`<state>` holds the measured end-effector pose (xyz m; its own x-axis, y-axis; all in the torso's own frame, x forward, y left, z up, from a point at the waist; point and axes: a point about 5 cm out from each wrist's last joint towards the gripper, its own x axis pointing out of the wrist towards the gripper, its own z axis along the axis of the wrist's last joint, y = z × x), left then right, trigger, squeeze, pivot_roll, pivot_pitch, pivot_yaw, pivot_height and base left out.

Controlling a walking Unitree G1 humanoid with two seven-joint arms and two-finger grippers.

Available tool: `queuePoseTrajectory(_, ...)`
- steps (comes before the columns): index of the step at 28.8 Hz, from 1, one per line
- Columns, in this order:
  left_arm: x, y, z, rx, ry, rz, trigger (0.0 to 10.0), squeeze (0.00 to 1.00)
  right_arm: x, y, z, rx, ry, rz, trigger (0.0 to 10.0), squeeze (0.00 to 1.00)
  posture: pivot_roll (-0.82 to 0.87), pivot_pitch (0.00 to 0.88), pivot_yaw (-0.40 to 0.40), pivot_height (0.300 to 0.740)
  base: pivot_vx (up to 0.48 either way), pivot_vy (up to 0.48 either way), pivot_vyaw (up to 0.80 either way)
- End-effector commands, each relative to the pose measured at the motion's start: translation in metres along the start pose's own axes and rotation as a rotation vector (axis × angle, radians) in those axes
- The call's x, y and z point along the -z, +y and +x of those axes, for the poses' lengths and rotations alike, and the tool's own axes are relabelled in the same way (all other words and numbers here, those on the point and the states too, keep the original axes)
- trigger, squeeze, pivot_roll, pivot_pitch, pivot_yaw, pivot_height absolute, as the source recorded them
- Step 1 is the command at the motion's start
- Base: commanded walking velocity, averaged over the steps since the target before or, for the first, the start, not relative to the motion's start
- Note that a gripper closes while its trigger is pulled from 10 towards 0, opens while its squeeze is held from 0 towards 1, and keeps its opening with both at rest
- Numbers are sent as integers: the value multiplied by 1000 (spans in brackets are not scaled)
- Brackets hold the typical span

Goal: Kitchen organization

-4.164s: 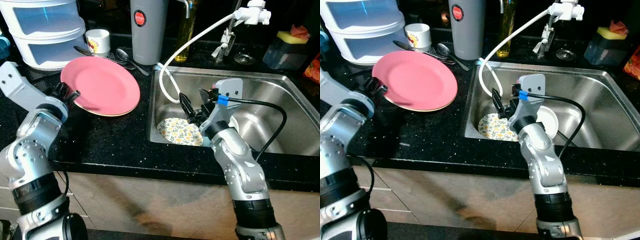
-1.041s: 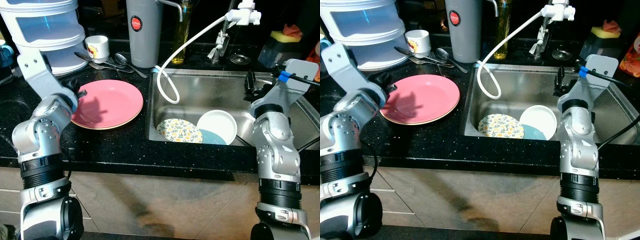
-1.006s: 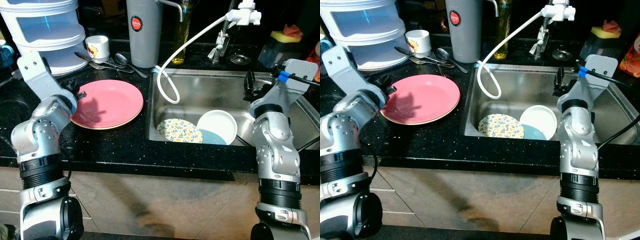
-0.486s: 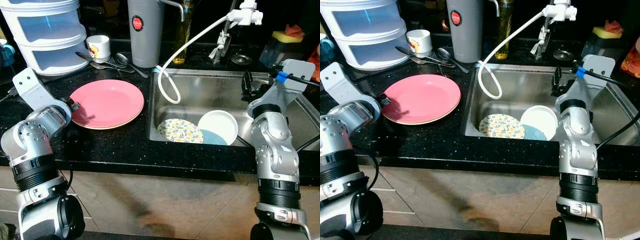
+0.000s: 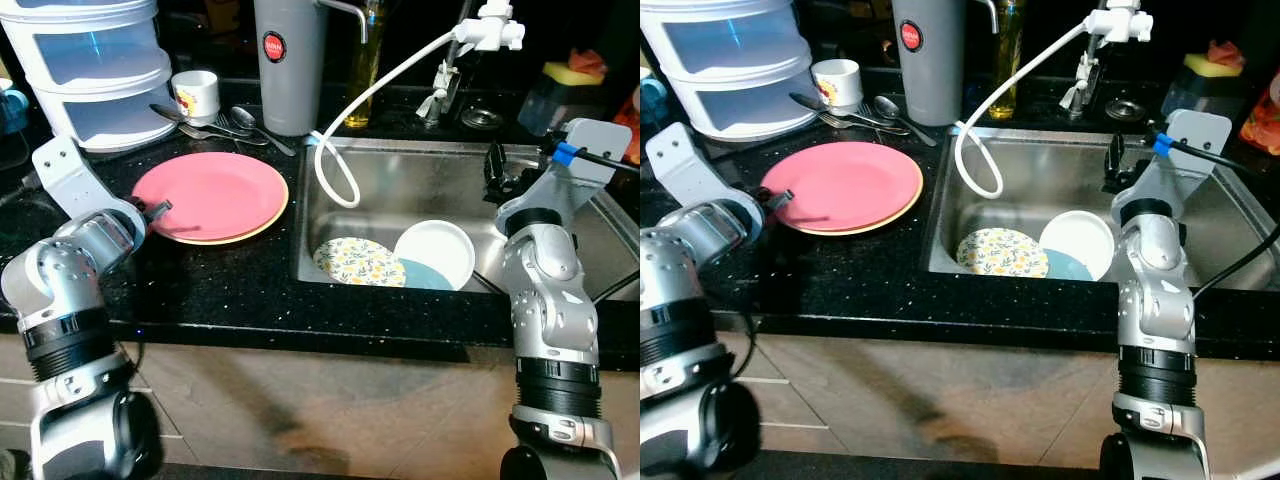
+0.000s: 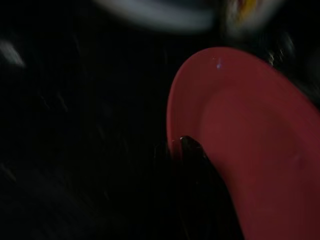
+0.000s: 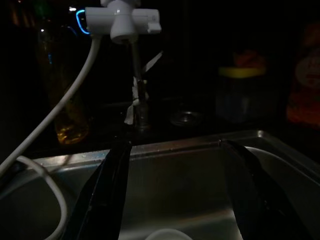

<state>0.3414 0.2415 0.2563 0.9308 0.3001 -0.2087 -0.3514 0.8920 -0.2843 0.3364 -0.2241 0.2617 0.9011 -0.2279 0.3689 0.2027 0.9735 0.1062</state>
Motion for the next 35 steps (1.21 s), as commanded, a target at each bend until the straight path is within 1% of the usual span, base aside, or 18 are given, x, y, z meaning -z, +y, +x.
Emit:
queuePoseTrajectory(1,-8,4,-2,-31,-72,49,0,0,0,1,1,0,1,9,10000,0,160,52,18,740,0,0,0)
queuePoseTrajectory(3,-28,-4,-9,39,-192,15,0,0,0,1,2,-1,1,9,10000,0,161,51,15,740,0,0,0)
queuePoseTrajectory(6,-35,-8,-13,89,-236,-8,902,0,0,1,2,-2,1,9,10000,0,161,51,15,740,0,0,0)
queuePoseTrajectory(7,-38,-12,-16,132,-258,-30,10000,0,0,1,2,-2,1,9,10000,0,161,51,15,740,0,0,0)
queuePoseTrajectory(10,-45,-22,-25,250,-326,-63,10000,0,0,1,2,-1,1,10,10000,0,159,51,15,740,0,0,0)
queuePoseTrajectory(14,-48,-26,-29,298,-393,-13,10000,0,0,1,2,-1,1,9,10000,0,159,51,15,740,0,0,0)
queuePoseTrajectory(15,-47,-27,-30,269,-452,157,10000,0,1,1,2,-2,2,9,10000,0,161,51,14,740,0,0,0)
queuePoseTrajectory(17,-41,-28,-29,232,-502,395,10000,0,1,2,2,-2,3,10,10000,0,162,50,14,740,0,0,0)
queuePoseTrajectory(21,-30,-15,-19,131,-418,387,10000,0,1,2,2,-4,2,11,10000,0,161,49,14,740,0,0,0)
queuePoseTrajectory(23,-26,-8,-14,79,-367,335,10000,0,0,3,2,-6,0,12,10000,0,161,49,14,740,0,0,0)
queuePoseTrajectory(24,-24,-4,-12,48,-347,275,10000,0,0,3,2,-6,0,12,10000,0,161,49,14,740,0,0,0)
queuePoseTrajectory(25,-21,3,-8,19,-289,125,10000,0,0,3,2,-7,0,12,10000,0,159,45,13,740,0,0,0)
queuePoseTrajectory(26,-21,3,-8,19,-289,125,10000,0,0,3,2,-7,0,12,10000,0,159,45,13,740,0,0,0)
queuePoseTrajectory(27,-17,7,-5,4,-251,30,10000,0,0,3,2,-8,0,11,10000,0,159,45,13,740,0,0,0)
queuePoseTrajectory(28,-13,12,-2,-7,-203,-124,10000,0,0,3,2,-9,1,11,10000,0,159,45,13,740,0,0,0)
queuePoseTrajectory(30,-7,19,2,-22,-159,-304,10000,0,0,3,3,-10,1,10,10000,0,159,45,13,740,0,0,0)
queuePoseTrajectory(31,-7,19,2,-22,-159,-304,10000,0,0,3,3,-10,1,10,10000,0,159,45,13,740,0,0,0)
queuePoseTrajectory(35,8,25,8,-11,-59,-490,10000,0,0,4,3,-15,1,10,10000,0,158,43,11,740,0,0,0)
